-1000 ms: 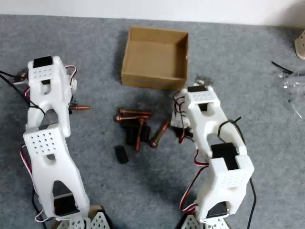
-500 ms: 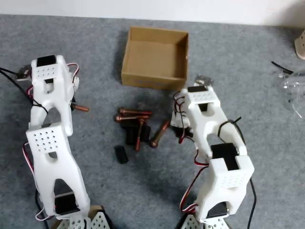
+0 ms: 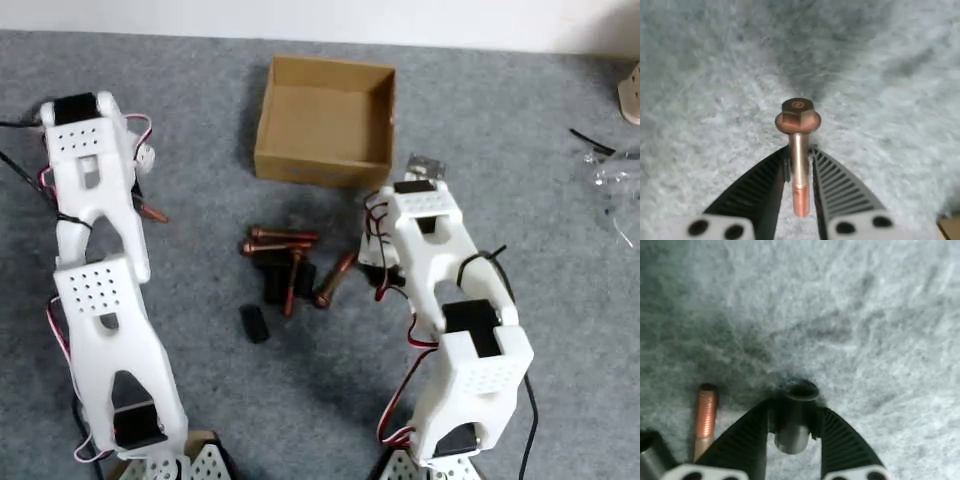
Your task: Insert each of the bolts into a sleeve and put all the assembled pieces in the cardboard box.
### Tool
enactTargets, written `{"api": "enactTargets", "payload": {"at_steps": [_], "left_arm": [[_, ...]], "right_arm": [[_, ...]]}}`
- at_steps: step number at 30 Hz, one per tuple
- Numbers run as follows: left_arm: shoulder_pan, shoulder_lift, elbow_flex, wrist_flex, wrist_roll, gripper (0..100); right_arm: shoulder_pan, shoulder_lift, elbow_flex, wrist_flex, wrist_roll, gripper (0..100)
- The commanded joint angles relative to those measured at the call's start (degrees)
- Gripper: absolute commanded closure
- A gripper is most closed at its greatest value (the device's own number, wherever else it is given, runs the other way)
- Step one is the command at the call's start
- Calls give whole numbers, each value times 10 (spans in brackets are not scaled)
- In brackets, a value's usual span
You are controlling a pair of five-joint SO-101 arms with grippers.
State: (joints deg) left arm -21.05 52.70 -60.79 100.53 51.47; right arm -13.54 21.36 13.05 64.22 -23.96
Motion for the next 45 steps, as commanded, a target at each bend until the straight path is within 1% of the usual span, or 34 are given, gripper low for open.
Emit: {"api": "enactTargets", "payload": {"at_steps": [1,5,8,14,16,20,24,28,30,32,36,41,43,45], "left_arm": [[7,-106,-33,8,-55,996],[8,-206,1,8,-87,996],[11,-299,56,8,-109,996],[11,-507,229,8,-183,996],[12,-575,292,8,-194,996],[12,-696,402,7,-194,996],[12,-800,501,5,-195,996],[11,-902,600,-26,-233,996],[11,-957,662,-48,-238,996],[11,-1011,728,-75,-239,996],[11,-1119,871,-144,-239,996],[15,-1249,1039,-273,-239,996],[34,-1300,1091,-324,-239,996],[64,-1347,1135,-364,-239,996]], "right_arm": [[8,-10,-27,-53,18,995],[8,-64,-22,-68,20,995],[8,-109,30,-96,21,995],[7,-233,151,-174,21,995],[6,-276,190,-198,21,995],[-14,-347,262,-244,22,995],[-18,-407,312,-269,22,995],[-22,-462,350,-281,22,995],[-28,-487,368,-291,25,995],[-38,-515,389,-299,47,995],[-56,-579,435,-313,58,995],[-67,-673,495,-339,59,995],[-81,-710,523,-351,64,995],[-102,-747,552,-368,95,995]]}}
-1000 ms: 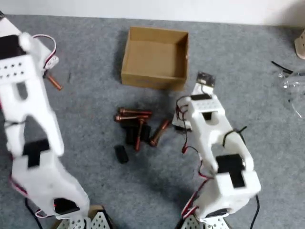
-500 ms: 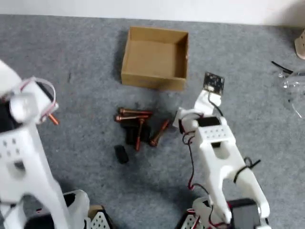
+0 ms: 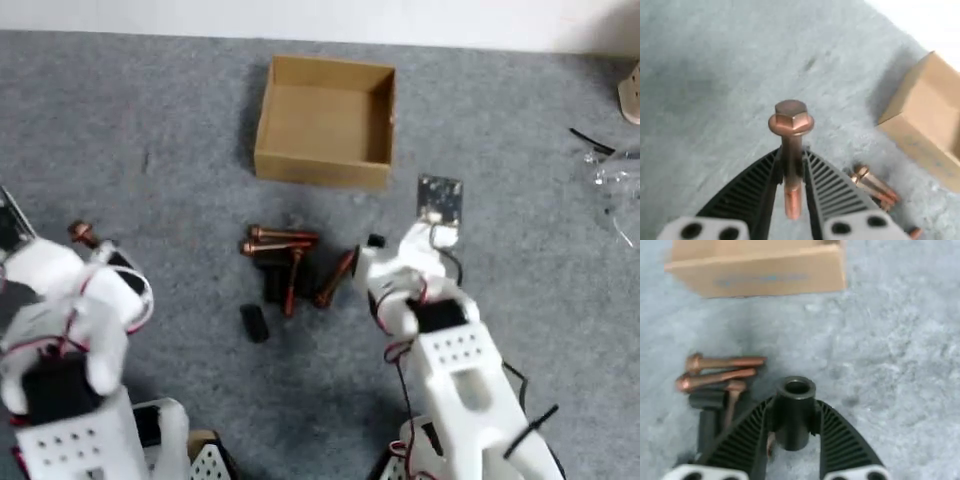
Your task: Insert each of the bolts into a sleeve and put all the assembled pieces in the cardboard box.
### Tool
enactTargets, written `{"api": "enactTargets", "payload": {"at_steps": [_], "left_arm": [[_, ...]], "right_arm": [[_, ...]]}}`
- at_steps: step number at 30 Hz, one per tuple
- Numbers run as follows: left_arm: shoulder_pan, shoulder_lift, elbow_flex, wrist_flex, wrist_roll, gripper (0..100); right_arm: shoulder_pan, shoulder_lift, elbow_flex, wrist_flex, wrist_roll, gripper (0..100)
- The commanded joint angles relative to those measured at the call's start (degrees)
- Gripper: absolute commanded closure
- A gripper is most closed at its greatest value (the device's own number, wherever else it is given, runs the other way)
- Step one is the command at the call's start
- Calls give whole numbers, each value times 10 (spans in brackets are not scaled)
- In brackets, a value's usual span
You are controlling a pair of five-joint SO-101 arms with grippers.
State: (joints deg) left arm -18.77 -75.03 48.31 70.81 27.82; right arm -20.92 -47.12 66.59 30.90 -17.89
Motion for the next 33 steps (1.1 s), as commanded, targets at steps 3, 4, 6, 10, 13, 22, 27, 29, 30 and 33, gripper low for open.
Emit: {"api": "enactTargets", "payload": {"at_steps": [3,4,6,10,13,22,27,29,30,33], "left_arm": [[92,-131,90,-113,-3,996],[106,-147,101,-127,-3,996],[126,-171,123,-157,-2,996],[161,-183,174,-251,2,996],[189,-187,218,-332,3,996],[258,-189,255,-382,3,996],[291,-189,211,-321,4,996],[314,-189,183,-287,4,996],[327,-189,170,-267,4,996],[362,-189,132,-209,3,996]], "right_arm": [[-49,-124,72,-68,52,995],[-54,-149,87,-75,55,995],[-59,-203,114,-82,54,995],[-65,-320,168,-82,51,995],[-109,-422,218,-82,55,995],[-243,-562,347,-82,206,995],[-247,-582,346,-79,210,995],[-247,-582,347,-79,210,995],[-247,-582,347,-79,210,995],[-247,-582,347,-79,210,995]]}}
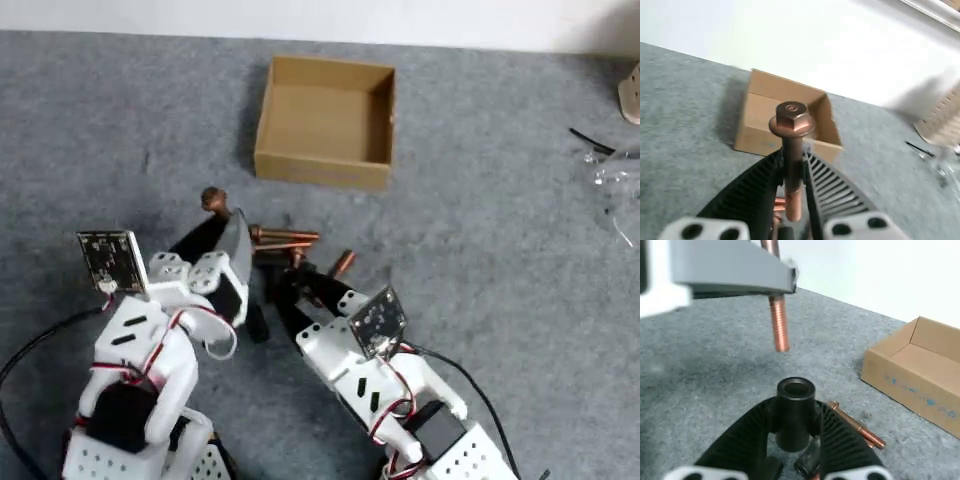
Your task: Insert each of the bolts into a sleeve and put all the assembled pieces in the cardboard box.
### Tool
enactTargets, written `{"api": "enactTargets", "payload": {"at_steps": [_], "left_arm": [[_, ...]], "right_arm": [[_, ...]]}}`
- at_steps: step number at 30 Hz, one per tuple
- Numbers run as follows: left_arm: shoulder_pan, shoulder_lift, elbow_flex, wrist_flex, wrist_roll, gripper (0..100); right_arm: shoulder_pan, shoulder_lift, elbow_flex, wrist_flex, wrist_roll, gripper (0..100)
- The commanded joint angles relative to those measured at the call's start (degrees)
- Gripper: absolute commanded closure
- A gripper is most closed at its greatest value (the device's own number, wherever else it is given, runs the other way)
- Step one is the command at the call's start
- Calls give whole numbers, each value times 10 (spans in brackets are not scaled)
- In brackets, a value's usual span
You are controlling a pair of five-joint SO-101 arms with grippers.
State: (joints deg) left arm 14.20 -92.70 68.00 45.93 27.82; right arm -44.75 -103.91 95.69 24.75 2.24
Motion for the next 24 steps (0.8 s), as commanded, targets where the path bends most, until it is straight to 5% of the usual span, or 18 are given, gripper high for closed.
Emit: {"api": "enactTargets", "payload": {"at_steps": [1,24], "left_arm": [[40,-12,-74,51,3,996],[124,-11,-53,55,-39,996]], "right_arm": [[-9,-15,56,-17,9,995],[-13,-14,51,35,18,995]]}}
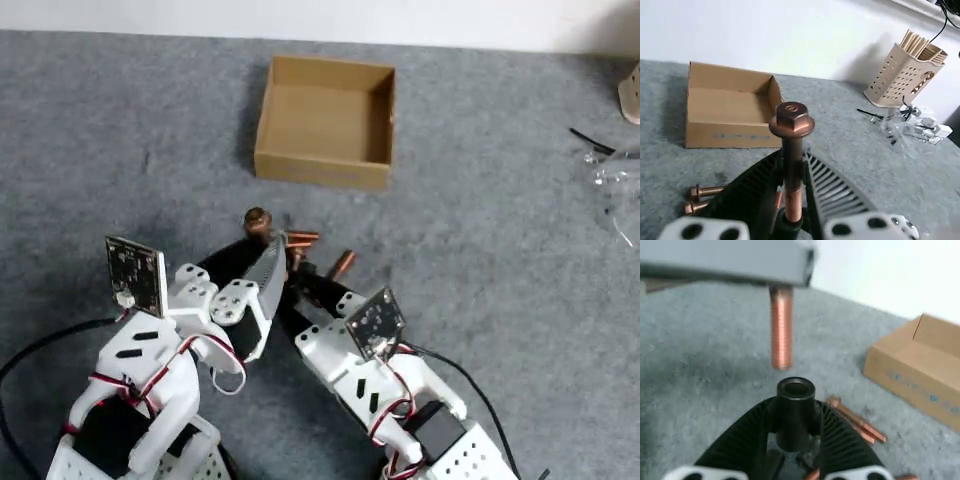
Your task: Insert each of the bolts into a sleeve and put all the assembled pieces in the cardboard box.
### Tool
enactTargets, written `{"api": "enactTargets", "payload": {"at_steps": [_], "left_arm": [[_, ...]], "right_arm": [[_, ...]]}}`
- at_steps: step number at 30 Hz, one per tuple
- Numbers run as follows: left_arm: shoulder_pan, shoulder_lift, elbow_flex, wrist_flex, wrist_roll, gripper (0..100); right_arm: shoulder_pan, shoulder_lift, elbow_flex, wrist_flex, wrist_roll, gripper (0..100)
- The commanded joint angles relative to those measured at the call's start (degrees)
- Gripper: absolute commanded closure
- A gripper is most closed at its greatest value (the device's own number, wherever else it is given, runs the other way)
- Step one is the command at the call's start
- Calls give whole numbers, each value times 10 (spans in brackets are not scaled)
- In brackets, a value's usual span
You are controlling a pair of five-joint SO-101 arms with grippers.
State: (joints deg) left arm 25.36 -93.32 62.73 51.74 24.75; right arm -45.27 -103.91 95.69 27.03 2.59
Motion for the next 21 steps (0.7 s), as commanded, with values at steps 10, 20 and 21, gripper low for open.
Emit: {"api": "enactTargets", "payload": {"at_steps": [10,20,21], "left_arm": [[33,-5,44,-4,-11,996],[28,-5,71,-3,-11,996],[28,-5,76,-3,-12,996]], "right_arm": [[-7,-14,51,13,33,995],[-6,-14,51,13,33,995],[-6,-14,51,13,34,995]]}}
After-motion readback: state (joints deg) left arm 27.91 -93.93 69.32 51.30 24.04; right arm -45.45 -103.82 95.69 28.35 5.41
